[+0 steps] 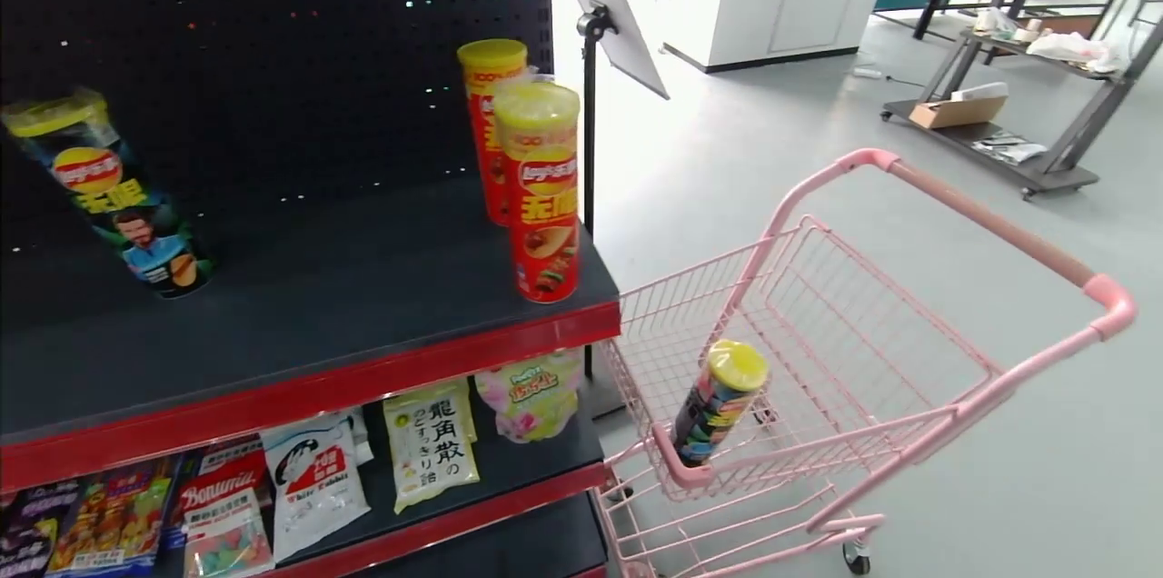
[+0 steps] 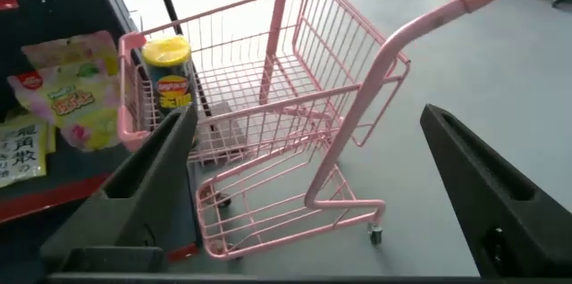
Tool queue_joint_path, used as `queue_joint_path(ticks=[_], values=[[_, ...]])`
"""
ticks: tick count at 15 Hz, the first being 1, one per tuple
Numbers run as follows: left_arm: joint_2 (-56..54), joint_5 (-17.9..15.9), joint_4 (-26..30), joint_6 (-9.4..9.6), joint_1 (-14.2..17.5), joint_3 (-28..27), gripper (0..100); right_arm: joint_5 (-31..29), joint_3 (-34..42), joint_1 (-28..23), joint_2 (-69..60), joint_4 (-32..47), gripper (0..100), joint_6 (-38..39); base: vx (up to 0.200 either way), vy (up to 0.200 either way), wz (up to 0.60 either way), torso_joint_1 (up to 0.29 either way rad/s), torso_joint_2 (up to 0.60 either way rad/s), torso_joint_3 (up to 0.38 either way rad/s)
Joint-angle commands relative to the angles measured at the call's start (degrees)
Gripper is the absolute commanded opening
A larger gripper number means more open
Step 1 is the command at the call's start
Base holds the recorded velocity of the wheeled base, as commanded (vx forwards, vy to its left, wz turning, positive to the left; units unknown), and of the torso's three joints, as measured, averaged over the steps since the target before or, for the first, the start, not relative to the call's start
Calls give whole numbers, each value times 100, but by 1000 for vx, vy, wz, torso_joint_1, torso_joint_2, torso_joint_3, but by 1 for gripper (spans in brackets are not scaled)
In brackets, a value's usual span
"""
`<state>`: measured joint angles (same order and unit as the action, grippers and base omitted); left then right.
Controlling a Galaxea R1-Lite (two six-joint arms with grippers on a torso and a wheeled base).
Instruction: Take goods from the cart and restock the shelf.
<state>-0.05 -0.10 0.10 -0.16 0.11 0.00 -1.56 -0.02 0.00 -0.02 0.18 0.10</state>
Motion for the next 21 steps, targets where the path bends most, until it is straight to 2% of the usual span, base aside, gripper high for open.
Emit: queue_joint_path(ticks=[1, 5, 9, 21], values=[[5, 1, -1, -2, 7, 0, 100, 7, 2, 0, 2, -1, 100, -1, 0, 0, 0, 0, 0, 0], [5, 1, 8, -2, 7, 0, 100, 7, 2, 0, 2, -9, 100, -1, 0, 0, 0, 0, 0, 0], [5, 1, -1, -2, 7, 0, 100, 7, 2, 0, 2, -1, 100, -1, 0, 0, 0, -127, 338, 200], [5, 1, -1, -2, 7, 0, 100, 7, 2, 0, 2, -1, 100, -1, 0, 0, 0, -163, 487, 322]])
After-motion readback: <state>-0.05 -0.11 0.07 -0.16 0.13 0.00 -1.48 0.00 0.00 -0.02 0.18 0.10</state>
